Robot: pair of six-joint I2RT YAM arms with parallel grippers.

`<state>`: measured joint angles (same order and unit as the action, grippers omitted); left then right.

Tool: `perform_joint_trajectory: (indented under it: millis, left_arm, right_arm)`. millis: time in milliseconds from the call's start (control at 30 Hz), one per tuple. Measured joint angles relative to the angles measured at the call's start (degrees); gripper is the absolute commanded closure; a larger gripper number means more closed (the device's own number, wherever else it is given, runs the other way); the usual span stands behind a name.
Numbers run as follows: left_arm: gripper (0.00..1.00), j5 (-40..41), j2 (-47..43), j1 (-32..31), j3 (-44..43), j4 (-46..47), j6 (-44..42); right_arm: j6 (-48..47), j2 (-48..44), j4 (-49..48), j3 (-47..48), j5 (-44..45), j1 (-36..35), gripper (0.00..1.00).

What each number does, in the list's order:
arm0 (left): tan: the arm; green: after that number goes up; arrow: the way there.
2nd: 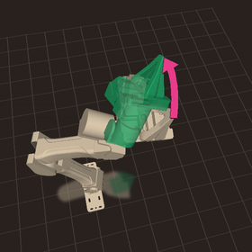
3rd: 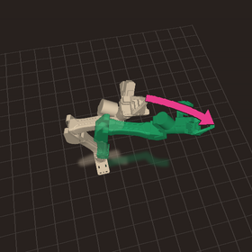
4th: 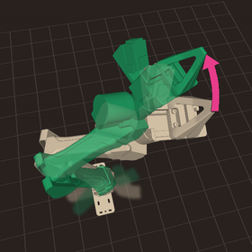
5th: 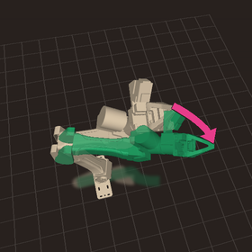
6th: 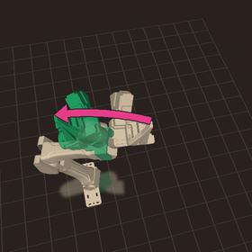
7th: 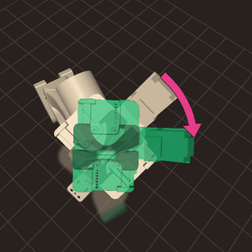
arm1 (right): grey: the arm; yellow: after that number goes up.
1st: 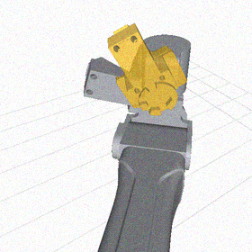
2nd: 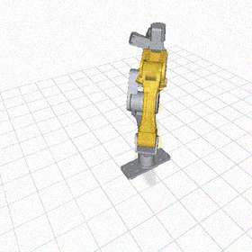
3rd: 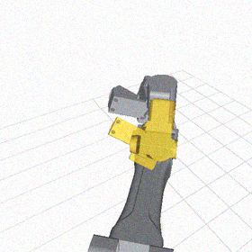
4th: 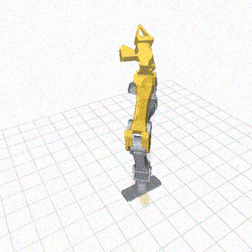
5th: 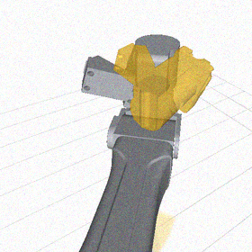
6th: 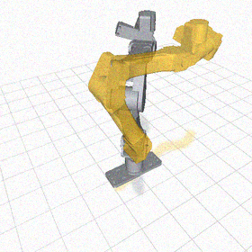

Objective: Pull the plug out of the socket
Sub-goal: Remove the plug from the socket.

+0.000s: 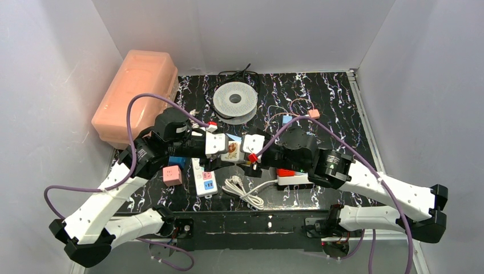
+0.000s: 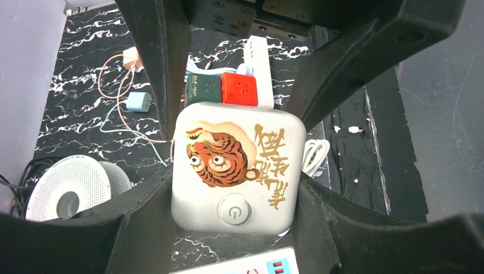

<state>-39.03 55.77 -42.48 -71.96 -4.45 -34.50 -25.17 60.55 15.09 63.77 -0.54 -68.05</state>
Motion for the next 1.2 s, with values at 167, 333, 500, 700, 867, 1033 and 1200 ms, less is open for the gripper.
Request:
perform_joint_trajectory:
  millis: [167, 333, 500, 700, 867, 1033, 1200]
  left_arm:
    - [1.0, 0.09, 0.02, -0.02, 0.0, -0.26, 0.04]
    - [1.0, 0.37, 0.28, -0.02, -0.92, -0.52, 1.75]
    - [1.0, 0.7, 1.05, -0.02, -4.68, -0.09, 6.99]
    - [1.0, 0.57, 1.29, -0.02, -8.11, 0.31, 10.45]
    - [1.0, 0.17, 1.29, -0.02, -8.5, -0.48, 10.97]
    - [1.0, -0.09, 1.27, 0.0, -8.55, -1.11, 10.97]
    - [1.0, -0.31, 1.22, -0.02, -8.57, -1.81, 10.67]
  right_arm:
    - [0.39, -2.38, -0.63, -0.87, -1.36, 0.07, 0.15]
    - [1.77, -8.31, 0.31, -1.64, -4.39, 1.29, 0.14]
    - [4.33, -15.63, -0.83, -2.67, -9.68, 1.95, 0.13]
    - [6.38, -16.87, -2.8, -3.69, -13.64, 2.89, 0.12]
    - [7.56, -14.62, -4.83, -4.35, -14.27, 5.42, 0.12]
    - [10.21, -12.41, -6.93, -4.39, -16.72, 10.54, 0.11]
    - [12.24, -9.55, -7.91, -4.2, -22.34, 12.92, 0.11]
